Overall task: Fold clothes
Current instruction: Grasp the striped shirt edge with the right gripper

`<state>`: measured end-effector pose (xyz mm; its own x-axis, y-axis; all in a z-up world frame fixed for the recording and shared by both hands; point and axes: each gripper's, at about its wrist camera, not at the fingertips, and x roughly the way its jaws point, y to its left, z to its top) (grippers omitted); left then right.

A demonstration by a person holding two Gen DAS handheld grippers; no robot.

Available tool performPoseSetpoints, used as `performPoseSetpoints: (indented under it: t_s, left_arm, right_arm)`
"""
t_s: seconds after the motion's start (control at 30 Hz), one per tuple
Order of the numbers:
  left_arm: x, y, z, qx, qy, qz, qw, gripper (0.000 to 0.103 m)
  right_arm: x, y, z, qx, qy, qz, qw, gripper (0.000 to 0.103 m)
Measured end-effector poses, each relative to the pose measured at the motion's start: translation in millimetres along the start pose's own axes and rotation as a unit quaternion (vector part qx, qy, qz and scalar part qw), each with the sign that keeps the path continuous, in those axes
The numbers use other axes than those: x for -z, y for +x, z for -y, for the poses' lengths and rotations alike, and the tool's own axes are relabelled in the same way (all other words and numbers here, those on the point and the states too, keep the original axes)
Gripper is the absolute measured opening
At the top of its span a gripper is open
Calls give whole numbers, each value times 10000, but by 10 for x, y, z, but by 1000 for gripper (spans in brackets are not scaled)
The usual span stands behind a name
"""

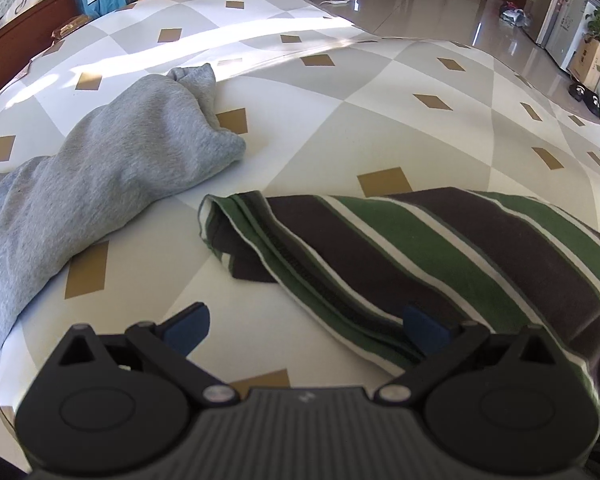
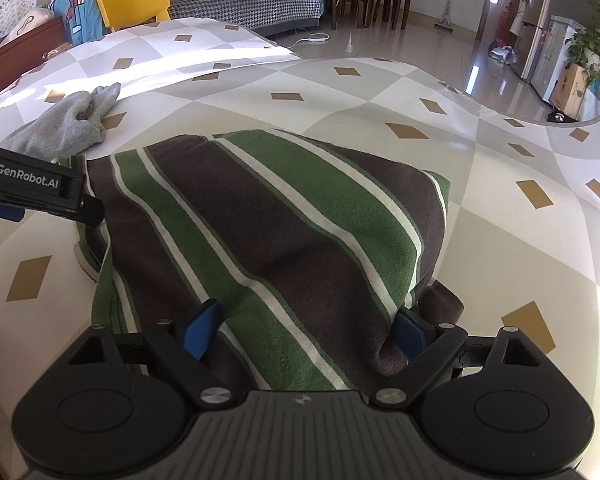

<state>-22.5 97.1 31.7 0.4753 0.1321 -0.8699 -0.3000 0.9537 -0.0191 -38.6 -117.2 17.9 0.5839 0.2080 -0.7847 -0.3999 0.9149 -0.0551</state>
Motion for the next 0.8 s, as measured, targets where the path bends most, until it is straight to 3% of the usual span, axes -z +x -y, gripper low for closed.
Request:
performPoseSetpoints:
  t_s: [0.23,0.57,0.8]
  left_arm:
    - [247,-92,140,69,455,-50,9989,103]
    - [467,-90,135,17,598,-185,9980,103]
    - [489,-56,111,62,487,-208,9986,103]
  right_arm:
    - [226,-211,-152,-42,152,-49,9999,90]
    - [330,-353,-226,-114,295,-181,9993,90]
    - [252,-484,-68,-439,478,-194,9977,85]
